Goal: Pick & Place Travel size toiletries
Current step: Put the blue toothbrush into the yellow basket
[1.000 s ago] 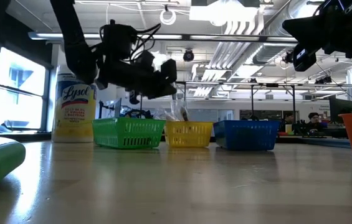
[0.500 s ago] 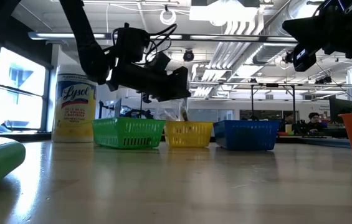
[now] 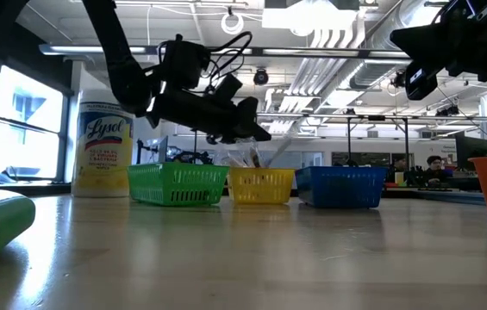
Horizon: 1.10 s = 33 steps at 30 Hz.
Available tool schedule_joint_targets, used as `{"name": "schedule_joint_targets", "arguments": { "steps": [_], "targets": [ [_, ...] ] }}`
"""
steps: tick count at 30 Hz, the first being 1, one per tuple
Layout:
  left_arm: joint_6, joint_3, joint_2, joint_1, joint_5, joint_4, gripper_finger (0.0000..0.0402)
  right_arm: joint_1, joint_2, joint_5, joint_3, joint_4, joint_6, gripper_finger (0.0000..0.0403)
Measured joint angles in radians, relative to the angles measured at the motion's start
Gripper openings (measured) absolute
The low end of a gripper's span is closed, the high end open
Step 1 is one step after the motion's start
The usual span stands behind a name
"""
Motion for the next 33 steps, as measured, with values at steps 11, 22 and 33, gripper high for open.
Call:
{"name": "schedule_joint_targets", "arguments": {
  "steps": [11, 22, 33],
  "targets": [
    [0.150, 0.001, -0.015, -0.028, 0.068, -0.015, 0.0013, 0.000, 0.000, -0.007, 0.000, 0.000, 0.001, 0.0002],
    [0.188, 0.422, -0.097, -0.002, 0.206, -0.867, 0.0044, 0.000, 0.000, -0.004, 0.000, -0.005, 0.001, 0.0002],
    [0.358, 0.861, 0.104, -0.013, 0.209, -1.453, 0.0251, 0.000, 0.001, -0.004, 0.000, -0.008, 0.001, 0.0002]
  ]
}}
